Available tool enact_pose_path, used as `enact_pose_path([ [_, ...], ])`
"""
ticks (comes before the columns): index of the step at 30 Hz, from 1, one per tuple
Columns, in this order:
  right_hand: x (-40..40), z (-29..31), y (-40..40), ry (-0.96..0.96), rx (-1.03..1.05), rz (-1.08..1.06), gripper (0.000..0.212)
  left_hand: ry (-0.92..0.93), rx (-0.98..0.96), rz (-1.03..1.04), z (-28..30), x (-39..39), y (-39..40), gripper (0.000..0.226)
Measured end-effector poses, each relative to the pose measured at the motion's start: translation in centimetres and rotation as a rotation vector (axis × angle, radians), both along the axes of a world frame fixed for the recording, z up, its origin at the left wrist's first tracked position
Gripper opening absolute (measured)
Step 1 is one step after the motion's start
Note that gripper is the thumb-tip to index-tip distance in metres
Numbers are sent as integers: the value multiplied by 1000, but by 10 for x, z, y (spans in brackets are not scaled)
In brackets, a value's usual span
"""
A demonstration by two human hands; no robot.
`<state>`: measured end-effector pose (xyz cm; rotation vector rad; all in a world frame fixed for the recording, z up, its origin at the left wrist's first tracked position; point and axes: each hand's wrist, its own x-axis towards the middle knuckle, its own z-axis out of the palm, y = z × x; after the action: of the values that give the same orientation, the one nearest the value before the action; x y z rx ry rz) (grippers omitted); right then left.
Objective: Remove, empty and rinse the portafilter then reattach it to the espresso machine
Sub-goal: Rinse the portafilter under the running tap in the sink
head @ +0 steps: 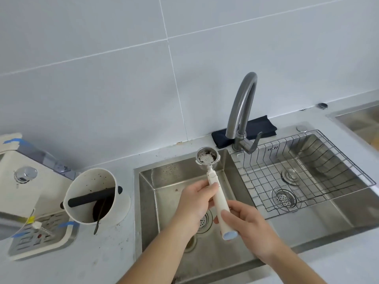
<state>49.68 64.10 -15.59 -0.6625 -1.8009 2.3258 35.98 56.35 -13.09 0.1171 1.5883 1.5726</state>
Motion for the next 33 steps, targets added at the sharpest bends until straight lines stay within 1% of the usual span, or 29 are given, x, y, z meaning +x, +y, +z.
enact_pose_path([
  [4,4,-9,10,-40,8,-36,30,0,-5,-38,-4,-3,10,15],
  [7,6,-13,24,-62,-11,-40,23,-17,-8,-52,-7,-5,16,16],
  [10,2,-20,55,-167,-18,-216,25,-19,-35,-67,-12,-9,22,12],
  [13,-7,-18,98,-278,109,-333,25,-21,-59,-78,-16,-13,26,12],
  [17,-25,-9,154,-412,434,-448,29,-13,-59,-103,-18,-16,30,13],
  [19,-38,-7,176,-428,559,-508,35,-11,-59,-112,-18,-17,30,14],
  [22,-59,-9,199,-406,689,-545,43,-4,-64,-139,-20,-17,30,15],
  [24,-70,-12,211,-392,732,-541,45,0,-67,-145,-21,-17,31,18],
  [27,-82,-20,223,-402,734,-535,41,-14,-69,-133,-22,-18,32,23],
  [29,-87,-25,225,-400,742,-533,34,-16,-65,-138,-22,-18,32,25],
  [33,-93,-29,226,-416,796,-547,15,-6,-65,-140,-20,-18,30,30],
])
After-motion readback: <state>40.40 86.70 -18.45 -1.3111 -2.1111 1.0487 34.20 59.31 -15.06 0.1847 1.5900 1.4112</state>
